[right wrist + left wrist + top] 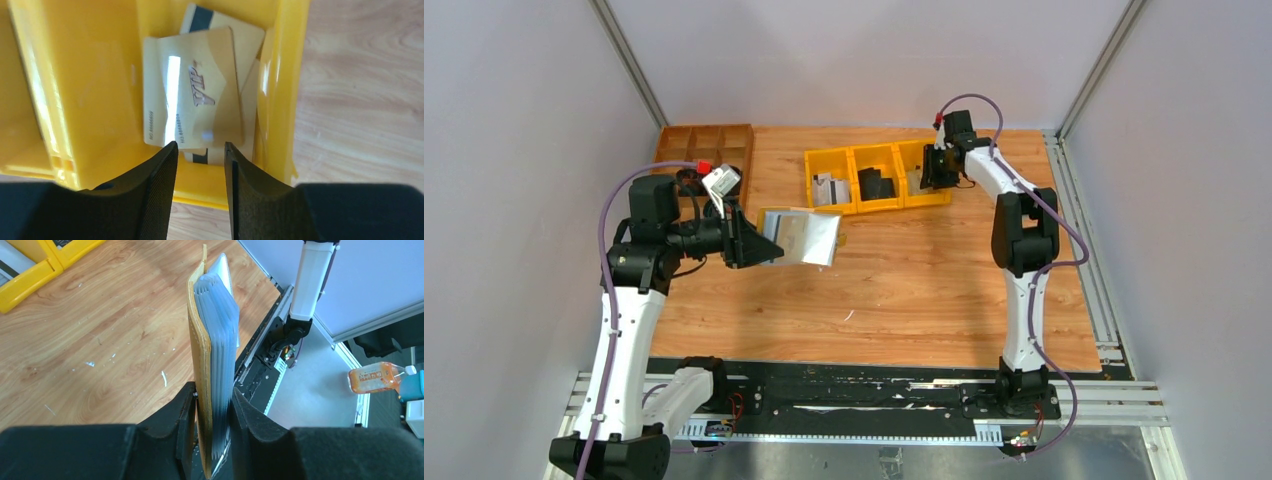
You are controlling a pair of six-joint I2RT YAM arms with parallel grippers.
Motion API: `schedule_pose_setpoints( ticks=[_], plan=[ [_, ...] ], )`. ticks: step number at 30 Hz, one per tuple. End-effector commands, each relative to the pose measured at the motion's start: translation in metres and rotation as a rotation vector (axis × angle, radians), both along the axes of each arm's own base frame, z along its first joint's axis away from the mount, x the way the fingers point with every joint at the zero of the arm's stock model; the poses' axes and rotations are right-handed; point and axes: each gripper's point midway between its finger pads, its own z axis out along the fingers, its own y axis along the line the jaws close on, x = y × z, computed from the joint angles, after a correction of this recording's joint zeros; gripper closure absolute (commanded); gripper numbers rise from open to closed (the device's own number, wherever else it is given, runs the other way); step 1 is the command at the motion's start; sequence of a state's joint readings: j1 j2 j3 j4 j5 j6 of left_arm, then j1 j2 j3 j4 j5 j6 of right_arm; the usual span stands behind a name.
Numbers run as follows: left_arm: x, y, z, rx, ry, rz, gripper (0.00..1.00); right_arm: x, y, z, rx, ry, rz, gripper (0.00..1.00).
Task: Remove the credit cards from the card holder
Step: Place the credit card in the storage box, then move the storage box to the center of the board.
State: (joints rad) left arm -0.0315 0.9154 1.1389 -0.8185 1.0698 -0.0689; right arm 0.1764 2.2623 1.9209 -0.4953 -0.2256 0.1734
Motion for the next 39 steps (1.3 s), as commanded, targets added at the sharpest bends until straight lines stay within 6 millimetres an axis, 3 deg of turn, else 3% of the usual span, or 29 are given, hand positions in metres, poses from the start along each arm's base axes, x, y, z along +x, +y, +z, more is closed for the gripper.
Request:
schedule_pose_setpoints(
  ticks=[1, 7, 10, 13, 15, 19, 26, 30, 33, 36, 39],
  plan=[
    [-0.009, -0.003, 0.017, -0.022, -0.062, -0.039, 1.0, -0.015, -0.011, 0.031, -0.119, -0.051, -0.021, 0.56],
    [-0.012, -0.004, 0.019, -0.025, -0.072, -0.041, 1.0, -0.013, 0.033, 0.08, -0.079, -0.193, 0.004, 0.46],
    [-0.013, -0.003, 0.019, -0.024, -0.077, -0.04, 1.0, -0.009, 0.063, 0.084, -0.061, -0.223, 0.042, 0.4],
    [-0.014, -0.003, 0.02, -0.025, -0.081, -0.041, 1.0, -0.003, 0.08, 0.071, -0.099, -0.215, 0.066, 0.36],
    [-0.014, -0.003, 0.022, -0.026, -0.084, -0.04, 1.0, 0.001, 0.083, 0.059, -0.125, -0.195, 0.068, 0.37],
    [-0.016, -0.004, 0.025, -0.029, -0.092, -0.043, 1.0, 0.008, 0.065, 0.038, -0.244, -0.184, -0.016, 0.44],
    [-0.019, -0.004, 0.027, -0.035, -0.097, -0.05, 1.0, 0.001, 0.058, 0.037, -0.33, -0.248, -0.07, 0.45],
    [-0.02, -0.004, 0.028, -0.034, -0.102, -0.049, 1.0, 0.002, 0.062, 0.029, -0.317, -0.234, -0.066, 0.55],
    [-0.02, -0.004, 0.028, -0.034, -0.102, -0.05, 1.0, -0.003, 0.064, 0.022, -0.303, -0.21, -0.067, 0.72],
    [-0.02, -0.004, 0.027, -0.034, -0.098, -0.049, 1.0, -0.016, 0.062, 0.019, -0.296, -0.188, -0.093, 0.89],
    [-0.021, -0.005, 0.027, -0.036, -0.098, -0.052, 1.0, -0.038, 0.062, 0.014, -0.301, -0.168, -0.113, 0.96]
  ],
)
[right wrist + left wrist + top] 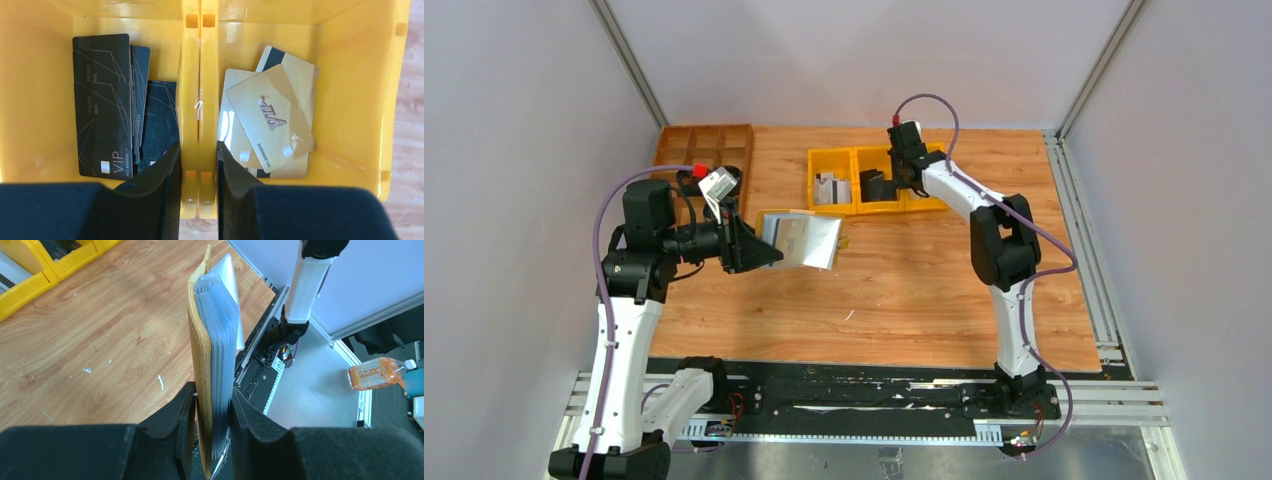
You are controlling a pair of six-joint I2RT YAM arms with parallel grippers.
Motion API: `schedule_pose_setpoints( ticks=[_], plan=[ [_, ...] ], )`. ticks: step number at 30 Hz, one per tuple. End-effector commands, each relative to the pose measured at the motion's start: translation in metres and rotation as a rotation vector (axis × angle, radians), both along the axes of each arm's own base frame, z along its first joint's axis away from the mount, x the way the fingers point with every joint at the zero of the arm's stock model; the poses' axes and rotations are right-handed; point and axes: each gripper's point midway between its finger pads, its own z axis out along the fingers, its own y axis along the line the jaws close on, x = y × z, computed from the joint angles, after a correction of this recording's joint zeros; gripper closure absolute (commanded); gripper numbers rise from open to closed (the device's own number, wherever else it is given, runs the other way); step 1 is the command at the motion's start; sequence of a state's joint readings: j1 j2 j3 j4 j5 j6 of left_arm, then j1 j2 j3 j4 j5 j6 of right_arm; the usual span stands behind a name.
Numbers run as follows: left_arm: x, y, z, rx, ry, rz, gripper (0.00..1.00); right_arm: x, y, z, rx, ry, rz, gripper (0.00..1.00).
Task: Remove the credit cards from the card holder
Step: Move the storage box to the center of the board.
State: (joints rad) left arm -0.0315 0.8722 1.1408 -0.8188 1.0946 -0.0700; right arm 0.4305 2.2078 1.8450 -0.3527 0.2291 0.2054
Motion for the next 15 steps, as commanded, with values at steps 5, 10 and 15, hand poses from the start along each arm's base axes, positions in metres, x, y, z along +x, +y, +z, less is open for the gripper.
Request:
schedule_pose_setpoints(
  ticks=[5, 10, 15],
  plan=[
    [-0.017, -0.004, 0.02, -0.03, -0.076, -0.048, 1.0, -0.078, -0.001, -0.016, -0.011, 0.069, -0.043, 0.99],
    [-0.022, -0.004, 0.018, -0.031, -0.082, -0.052, 1.0, -0.125, 0.007, -0.024, 0.01, 0.093, -0.035, 0.98],
    [-0.024, -0.004, 0.016, -0.034, -0.079, -0.057, 1.0, -0.15, 0.016, -0.016, 0.088, 0.087, -0.068, 0.67]
  ],
)
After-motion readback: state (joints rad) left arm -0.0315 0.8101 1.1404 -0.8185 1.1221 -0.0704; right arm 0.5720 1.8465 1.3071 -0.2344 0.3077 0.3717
